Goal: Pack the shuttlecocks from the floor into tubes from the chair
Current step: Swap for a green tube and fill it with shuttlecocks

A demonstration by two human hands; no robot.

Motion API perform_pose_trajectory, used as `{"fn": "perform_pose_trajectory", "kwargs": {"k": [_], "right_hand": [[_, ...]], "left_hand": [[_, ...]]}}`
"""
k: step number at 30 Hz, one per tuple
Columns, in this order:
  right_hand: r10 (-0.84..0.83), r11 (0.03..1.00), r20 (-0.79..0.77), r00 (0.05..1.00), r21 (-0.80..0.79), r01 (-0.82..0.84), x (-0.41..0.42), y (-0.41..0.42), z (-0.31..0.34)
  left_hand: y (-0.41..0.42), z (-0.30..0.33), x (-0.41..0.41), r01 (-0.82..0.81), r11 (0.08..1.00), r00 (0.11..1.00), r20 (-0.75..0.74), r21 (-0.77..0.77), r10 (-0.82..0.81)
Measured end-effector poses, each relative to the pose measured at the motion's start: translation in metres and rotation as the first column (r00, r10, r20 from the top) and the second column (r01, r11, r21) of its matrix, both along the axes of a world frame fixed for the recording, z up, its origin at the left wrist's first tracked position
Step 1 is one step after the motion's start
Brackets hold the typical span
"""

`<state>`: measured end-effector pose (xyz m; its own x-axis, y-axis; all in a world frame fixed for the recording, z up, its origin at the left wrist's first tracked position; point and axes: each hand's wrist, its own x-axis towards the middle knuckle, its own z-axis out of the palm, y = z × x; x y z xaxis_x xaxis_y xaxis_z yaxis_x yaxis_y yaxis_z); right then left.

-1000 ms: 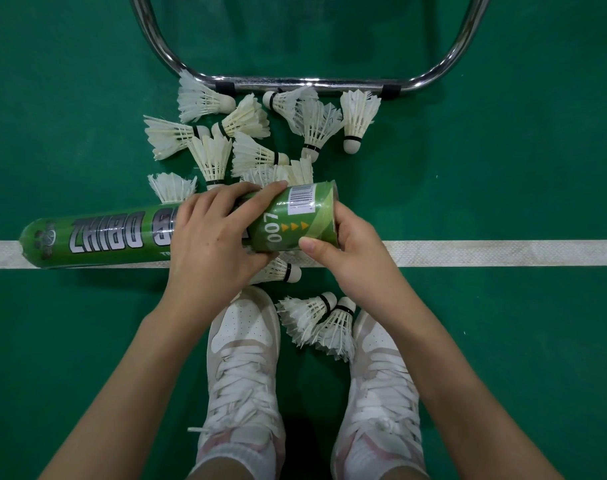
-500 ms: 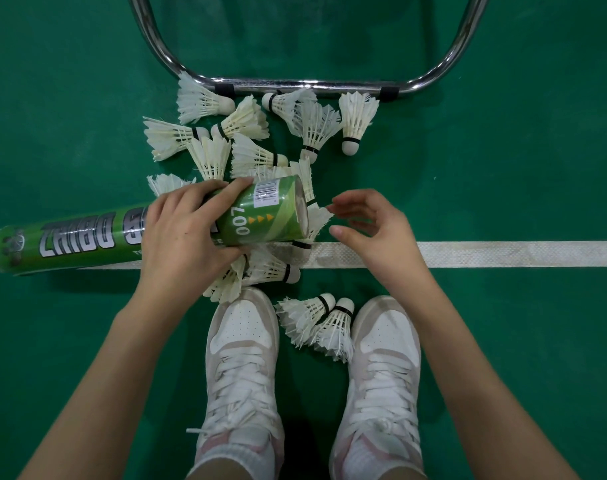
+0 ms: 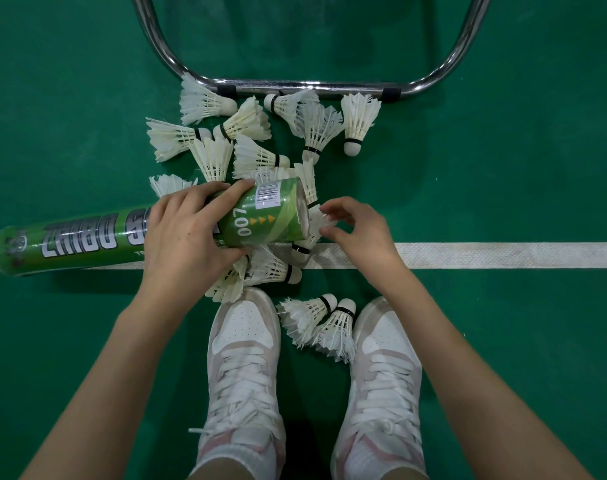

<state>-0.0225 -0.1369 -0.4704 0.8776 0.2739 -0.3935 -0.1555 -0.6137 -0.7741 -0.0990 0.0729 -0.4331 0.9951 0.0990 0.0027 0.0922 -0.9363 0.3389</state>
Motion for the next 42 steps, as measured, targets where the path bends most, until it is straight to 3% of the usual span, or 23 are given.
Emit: {"fn": "perform_pose_trajectory", "kwargs": {"k": [5,8,14,21,42], "right_hand": [[0.07,0.996,0.014,0.997,-0.064,-0.069,-0.006,-0.002,-0.001],[0.019,0.999,0.055,0.998,-0.048,-0.016,-0.008,-0.008,-0.001],[-0.169,0.982,0.048,0.984,0.099,0.164,-0.011,-0.03,0.018],[-0.332,0.893,0.079,0.94,0.347,0.287,-0.008,-0.038,0.056],[-0.226,0.863,-0.004,0.974,0.464,0.202,-0.049,0.006,0.063]], "left_hand": [[0.0,-0.001,0.0,0.004,1.0,1.0,-0.005,0.005,-0.004],[0.0,0.0,0.0,0.003,1.0,1.0,-0.004,0.004,-0.003],[-0.001,0.001,0.0,0.003,1.0,1.0,-0.008,-0.001,-0.003],[-0.008,0.003,0.001,0.025,1.0,1.0,0.003,-0.015,-0.025],[-0.023,0.008,0.004,0.063,0.998,0.997,0.048,-0.024,-0.062]]}}
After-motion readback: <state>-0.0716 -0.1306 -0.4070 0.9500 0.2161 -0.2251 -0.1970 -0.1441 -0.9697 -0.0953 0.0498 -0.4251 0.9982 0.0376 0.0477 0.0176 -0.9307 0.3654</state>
